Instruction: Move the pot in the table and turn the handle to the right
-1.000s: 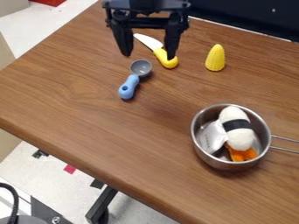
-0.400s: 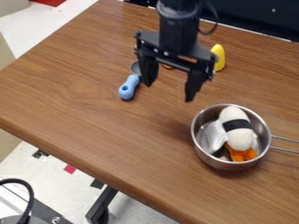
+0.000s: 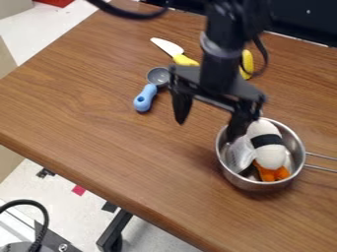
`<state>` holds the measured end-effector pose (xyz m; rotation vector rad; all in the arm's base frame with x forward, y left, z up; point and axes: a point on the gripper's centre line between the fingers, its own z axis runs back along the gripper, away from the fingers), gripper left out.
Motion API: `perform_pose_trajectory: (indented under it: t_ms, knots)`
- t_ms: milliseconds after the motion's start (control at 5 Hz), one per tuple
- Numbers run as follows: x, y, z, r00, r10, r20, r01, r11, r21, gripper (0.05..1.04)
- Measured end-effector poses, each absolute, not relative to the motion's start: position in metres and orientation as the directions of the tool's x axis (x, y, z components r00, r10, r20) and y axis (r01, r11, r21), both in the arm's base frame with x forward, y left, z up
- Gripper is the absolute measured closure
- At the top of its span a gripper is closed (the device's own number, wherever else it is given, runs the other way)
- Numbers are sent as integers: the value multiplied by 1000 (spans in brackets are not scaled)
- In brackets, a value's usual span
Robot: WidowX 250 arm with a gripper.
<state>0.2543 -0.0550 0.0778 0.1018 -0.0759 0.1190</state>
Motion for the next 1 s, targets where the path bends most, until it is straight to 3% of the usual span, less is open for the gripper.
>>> perform_pose_trajectory:
  t_ms: [600, 800, 1000]
  knots:
    - [248, -59, 50, 983, 175, 58, -180, 979, 99, 83]
    - [248, -60, 46, 988, 145, 49, -149, 984, 97, 130]
    - [251, -61, 43, 996, 83, 24, -84, 993, 81, 400]
